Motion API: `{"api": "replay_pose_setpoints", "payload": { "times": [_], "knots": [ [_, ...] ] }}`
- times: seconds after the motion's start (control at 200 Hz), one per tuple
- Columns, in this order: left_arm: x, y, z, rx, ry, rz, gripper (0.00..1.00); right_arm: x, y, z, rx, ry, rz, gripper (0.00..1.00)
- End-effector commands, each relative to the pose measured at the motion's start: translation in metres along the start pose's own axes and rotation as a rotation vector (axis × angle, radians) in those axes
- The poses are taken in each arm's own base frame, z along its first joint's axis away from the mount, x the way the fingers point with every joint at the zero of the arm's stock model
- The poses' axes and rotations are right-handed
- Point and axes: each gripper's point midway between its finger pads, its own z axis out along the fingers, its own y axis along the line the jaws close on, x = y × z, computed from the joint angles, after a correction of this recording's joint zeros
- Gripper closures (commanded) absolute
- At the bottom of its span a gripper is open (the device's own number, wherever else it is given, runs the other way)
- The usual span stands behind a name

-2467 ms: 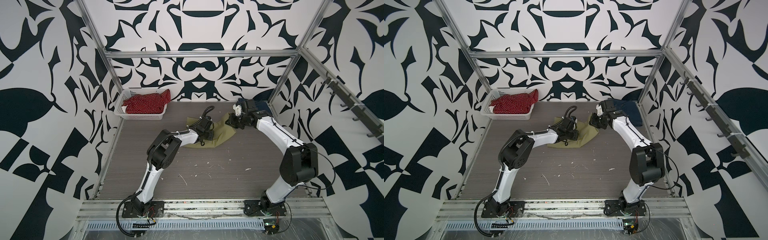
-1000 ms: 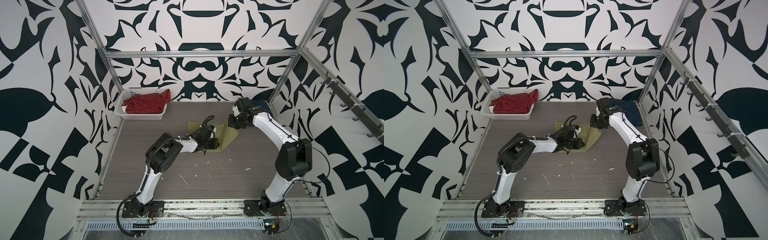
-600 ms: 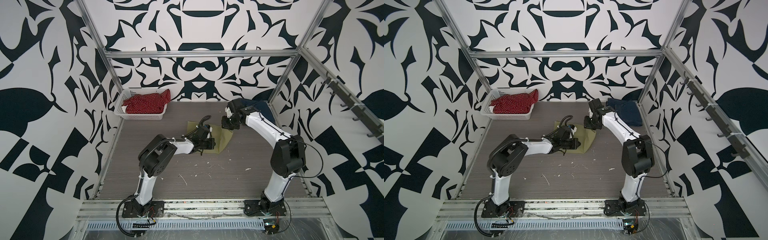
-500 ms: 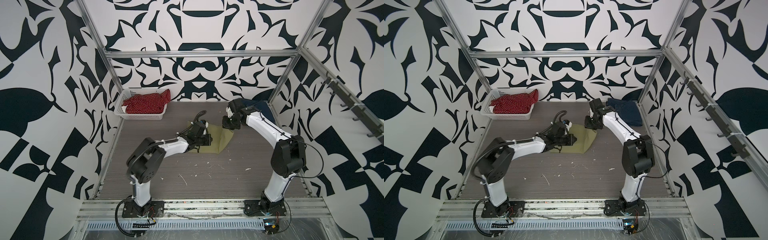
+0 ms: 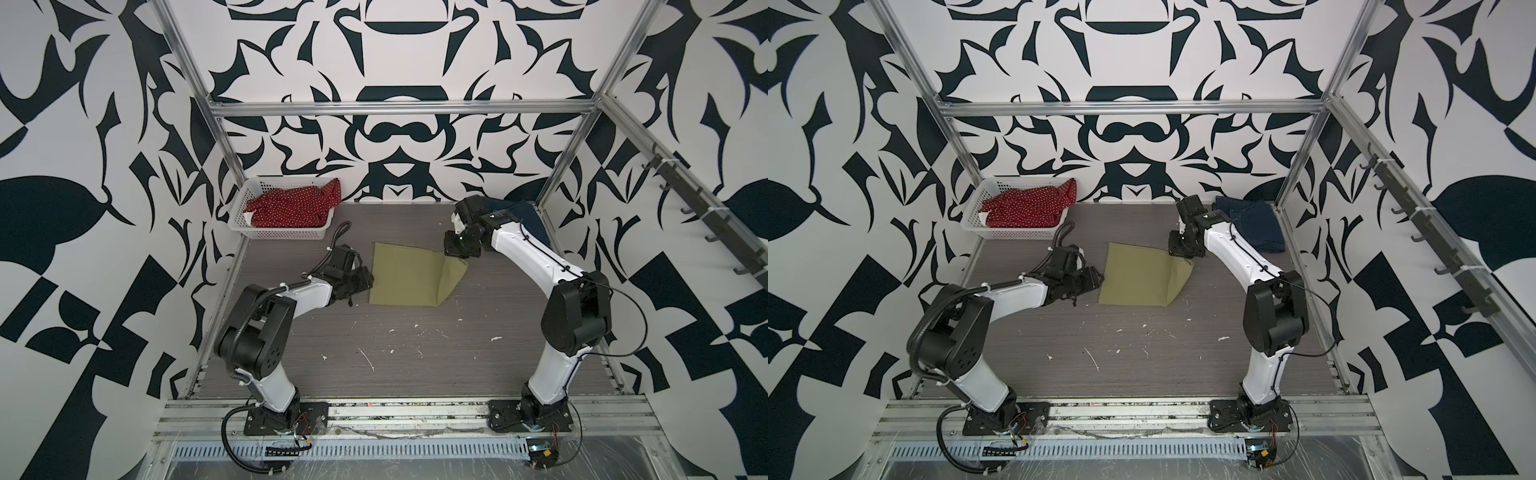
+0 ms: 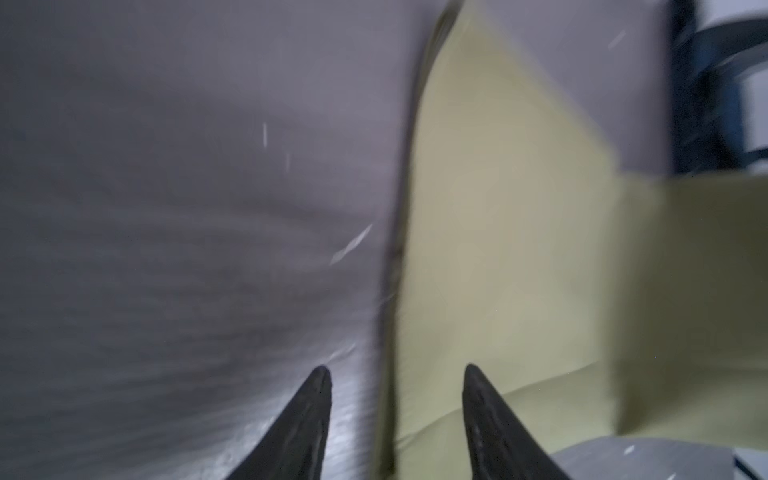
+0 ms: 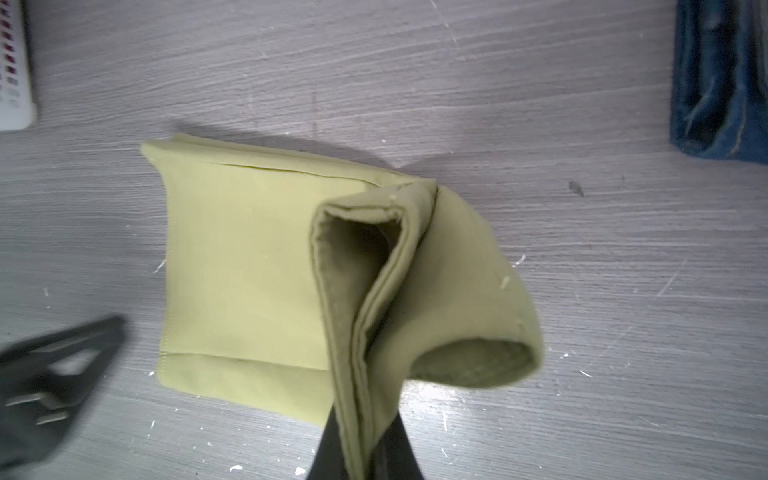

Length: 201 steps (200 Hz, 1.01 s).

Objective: Fold and stack the skirts

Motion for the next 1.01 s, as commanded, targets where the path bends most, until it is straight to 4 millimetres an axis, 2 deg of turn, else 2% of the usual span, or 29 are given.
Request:
{"api": "replay_pose_setpoints", "payload": {
  "times": [0.0,0.065,0.18,0.235,0.36,0.67,1.0],
  "knots": [
    [-0.006,-0.022,0.007,0.107,-0.008,-0.013,0.48,-0.008,0.017,-0.025,-0.035,-0.044,-0.024,1.0],
    [-0.003,-0.025,0.014,0.131,0.007,-0.013,0.51,-0.005,0.021,-0.024,-0.039,-0.037,-0.029,1.0],
    [0.001,-0.028,0.023,0.141,0.026,-0.002,0.63,-0.002,0.028,-0.021,-0.046,-0.023,-0.044,1.0],
    [0.004,-0.032,0.027,0.148,0.037,0.013,0.7,0.0,0.034,-0.019,-0.052,-0.013,-0.056,1.0],
    [0.012,-0.039,0.036,0.144,0.063,0.038,0.8,0.004,0.051,-0.016,-0.052,-0.002,-0.093,1.0],
    [0.014,-0.051,0.043,0.156,0.067,0.036,0.83,0.013,0.101,0.003,-0.061,0.047,-0.167,1.0],
    [0.013,-0.051,0.043,0.159,0.062,0.026,0.83,0.024,0.129,0.038,-0.11,0.088,-0.127,1.0]
  ]
}}
